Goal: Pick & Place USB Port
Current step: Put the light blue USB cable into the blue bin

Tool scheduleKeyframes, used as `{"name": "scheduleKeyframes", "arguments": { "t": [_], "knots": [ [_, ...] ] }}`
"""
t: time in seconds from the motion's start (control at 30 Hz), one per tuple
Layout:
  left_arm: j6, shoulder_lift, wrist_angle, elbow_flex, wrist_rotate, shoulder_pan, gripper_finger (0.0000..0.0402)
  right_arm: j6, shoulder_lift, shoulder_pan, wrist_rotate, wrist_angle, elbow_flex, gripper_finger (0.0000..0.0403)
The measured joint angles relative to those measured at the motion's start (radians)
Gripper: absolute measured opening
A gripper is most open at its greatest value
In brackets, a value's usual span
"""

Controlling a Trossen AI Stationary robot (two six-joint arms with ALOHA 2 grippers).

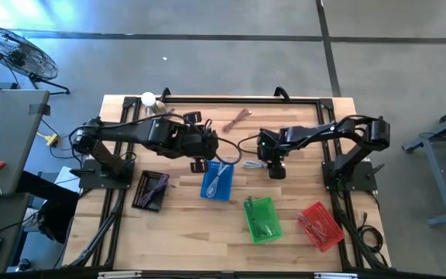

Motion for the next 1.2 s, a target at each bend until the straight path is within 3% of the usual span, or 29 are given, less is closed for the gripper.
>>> {"name": "scheduleKeyframes", "arguments": {
  "t": [0.2,0.47,0.73,0.93,1.2],
  "knots": [
    [0.021,0.0,0.029,0.0,-0.01,0.0,0.0153,0.03,-0.002,0.0,0.004,0.048,-0.033,0.0141],
    [0.015,0.0,0.043,0.0,0.002,0.0,0.0153,0.063,0.002,0.0,0.022,0.068,-0.034,0.0012],
    [0.015,0.0,0.048,0.0,0.13,0.0,0.0153,0.107,-0.029,0.035,0.056,0.046,-0.02,0.0005],
    [0.061,0.001,0.163,-0.039,0.177,0.0,0.0153,0.141,-0.193,0.125,0.067,-0.005,-0.002,0.0002],
    [0.196,0.001,0.498,-0.191,0.209,0.001,0.0153,0.233,-0.523,0.338,0.274,-0.1,0.001,0.0001]
  ]
}}
